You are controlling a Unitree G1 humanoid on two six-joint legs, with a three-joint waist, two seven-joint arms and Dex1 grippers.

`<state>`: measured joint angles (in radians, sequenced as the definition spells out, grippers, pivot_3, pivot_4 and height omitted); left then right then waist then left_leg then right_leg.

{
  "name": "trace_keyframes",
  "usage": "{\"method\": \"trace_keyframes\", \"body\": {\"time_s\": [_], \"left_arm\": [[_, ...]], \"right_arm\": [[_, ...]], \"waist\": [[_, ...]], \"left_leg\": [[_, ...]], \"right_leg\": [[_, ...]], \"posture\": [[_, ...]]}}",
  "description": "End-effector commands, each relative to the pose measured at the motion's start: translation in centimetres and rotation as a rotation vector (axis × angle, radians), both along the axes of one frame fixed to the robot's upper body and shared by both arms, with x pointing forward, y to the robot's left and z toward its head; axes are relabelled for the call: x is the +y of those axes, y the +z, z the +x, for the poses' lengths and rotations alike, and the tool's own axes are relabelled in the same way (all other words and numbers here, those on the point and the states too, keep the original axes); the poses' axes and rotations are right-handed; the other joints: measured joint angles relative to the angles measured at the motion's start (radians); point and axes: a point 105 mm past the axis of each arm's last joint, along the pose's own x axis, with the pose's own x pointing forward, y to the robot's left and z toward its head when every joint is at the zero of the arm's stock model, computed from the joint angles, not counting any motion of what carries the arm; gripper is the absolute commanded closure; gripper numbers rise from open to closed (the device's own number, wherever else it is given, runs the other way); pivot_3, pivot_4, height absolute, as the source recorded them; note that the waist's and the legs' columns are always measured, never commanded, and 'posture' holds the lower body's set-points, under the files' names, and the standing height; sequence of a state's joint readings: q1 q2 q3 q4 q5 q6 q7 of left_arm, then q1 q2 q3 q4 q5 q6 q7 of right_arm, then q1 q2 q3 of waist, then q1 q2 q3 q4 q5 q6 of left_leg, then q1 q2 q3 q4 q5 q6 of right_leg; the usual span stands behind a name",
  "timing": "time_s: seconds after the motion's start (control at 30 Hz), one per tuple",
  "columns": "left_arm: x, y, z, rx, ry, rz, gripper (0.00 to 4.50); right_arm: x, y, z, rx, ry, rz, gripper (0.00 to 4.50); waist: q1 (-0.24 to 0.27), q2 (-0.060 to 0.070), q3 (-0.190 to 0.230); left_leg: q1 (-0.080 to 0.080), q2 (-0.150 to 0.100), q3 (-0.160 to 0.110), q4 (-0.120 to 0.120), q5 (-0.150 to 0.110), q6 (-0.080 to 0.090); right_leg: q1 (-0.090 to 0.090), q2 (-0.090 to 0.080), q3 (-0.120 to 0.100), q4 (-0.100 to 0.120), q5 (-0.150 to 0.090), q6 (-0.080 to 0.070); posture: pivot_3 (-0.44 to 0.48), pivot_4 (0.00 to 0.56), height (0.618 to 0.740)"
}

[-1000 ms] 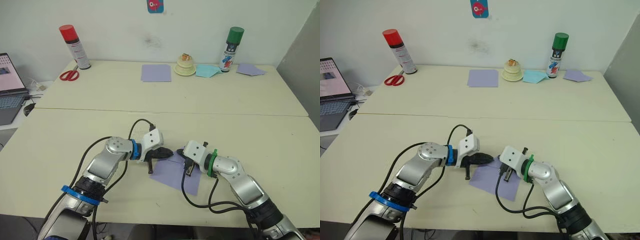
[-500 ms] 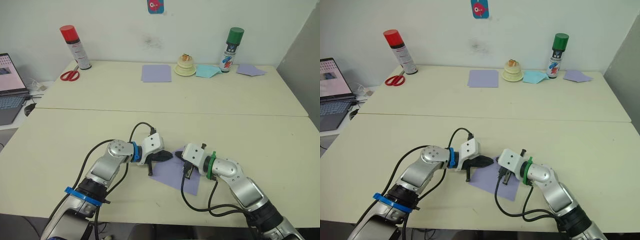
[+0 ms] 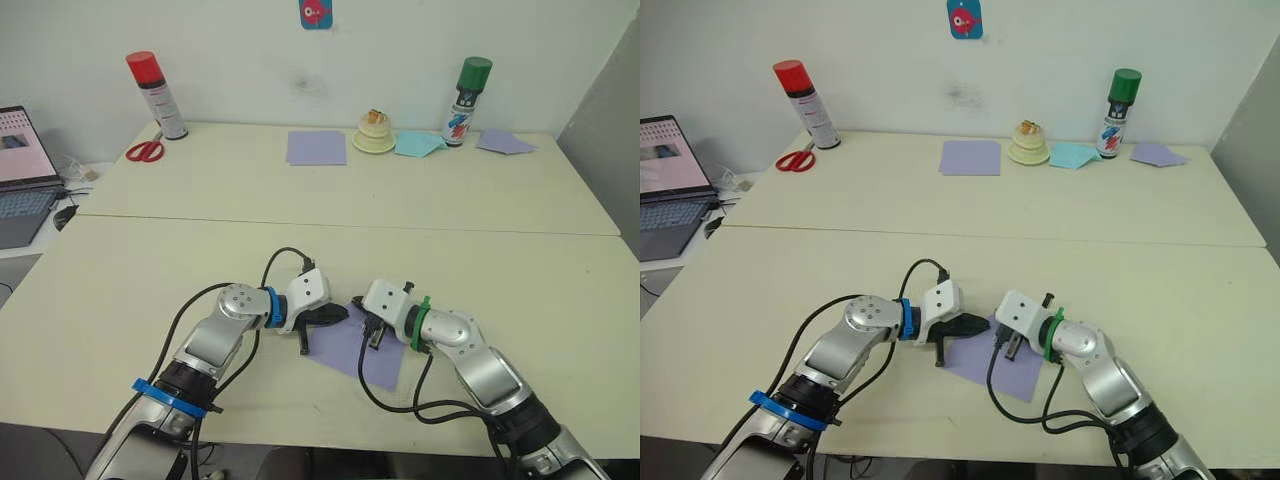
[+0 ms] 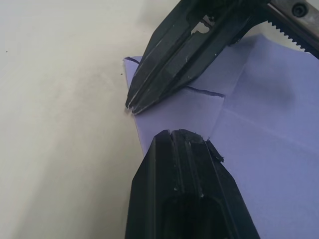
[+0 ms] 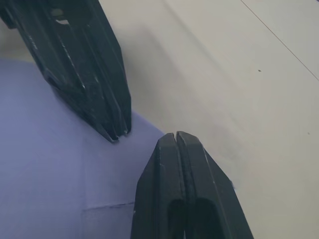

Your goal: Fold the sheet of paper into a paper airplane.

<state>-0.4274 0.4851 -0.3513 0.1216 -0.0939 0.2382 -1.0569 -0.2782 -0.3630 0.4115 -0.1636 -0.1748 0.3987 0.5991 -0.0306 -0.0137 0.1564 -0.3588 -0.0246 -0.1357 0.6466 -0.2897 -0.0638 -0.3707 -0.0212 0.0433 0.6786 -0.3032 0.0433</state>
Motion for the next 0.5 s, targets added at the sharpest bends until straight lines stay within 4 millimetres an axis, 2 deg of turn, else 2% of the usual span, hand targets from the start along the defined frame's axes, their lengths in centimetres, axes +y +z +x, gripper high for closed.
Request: {"method": "trace_keyframes", "body": {"time_s": [0.03,0.17,0.27,0.37,0.5], "left_arm": [[0.3,-2.7,-0.9,0.081,-0.002,0.076,4.47],[0.3,-2.7,-1.0,0.083,-0.003,0.078,4.47],[0.4,-2.7,-0.9,0.083,-0.002,0.08,4.47],[0.4,-2.5,-0.8,0.083,0.001,0.079,4.47],[0.0,-2.0,-0.4,0.079,0.013,0.065,4.47]], "right_arm": [[-2.6,-1.4,1.2,0.053,-0.144,-0.057,4.5],[-2.8,-1.4,1.2,0.066,-0.168,-0.048,4.5],[-3.0,-0.6,1.8,0.029,-0.207,-0.018,4.5],[-2.4,0.9,1.9,-0.036,-0.194,0.05,4.5],[-0.9,4.1,0.8,-0.166,-0.106,0.194,4.5]], "waist": [[0.0,0.0,0.0],[0.001,0.0,-0.001],[0.001,0.0,-0.001],[0.001,0.0,-0.001],[0.002,0.0,-0.001]], "left_leg": [[0.0,0.0,0.0,0.0,0.0,0.0],[0.0,0.0,0.0,0.0,0.0,0.0],[0.0,0.0,0.0,0.0,0.0,0.0],[0.0,0.0,0.0,0.0,0.0,0.0],[-0.001,0.0,0.0,0.0,0.0,0.0]], "right_leg": [[0.0,0.0,0.0,0.0,0.0,0.0],[0.0,0.0,0.0,0.0,0.0,0.0],[0.0,0.0,0.0,0.0,0.0,0.0],[0.0,0.0,0.0,0.0,0.0,0.0],[-0.001,0.0,0.0,0.0,0.0,0.0]], "posture": [[0.0,0.15,0.74],[0.0,0.15,0.74],[0.0,0.15,0.74],[0.0,0.15,0.74],[0.0,0.15,0.74]]}}
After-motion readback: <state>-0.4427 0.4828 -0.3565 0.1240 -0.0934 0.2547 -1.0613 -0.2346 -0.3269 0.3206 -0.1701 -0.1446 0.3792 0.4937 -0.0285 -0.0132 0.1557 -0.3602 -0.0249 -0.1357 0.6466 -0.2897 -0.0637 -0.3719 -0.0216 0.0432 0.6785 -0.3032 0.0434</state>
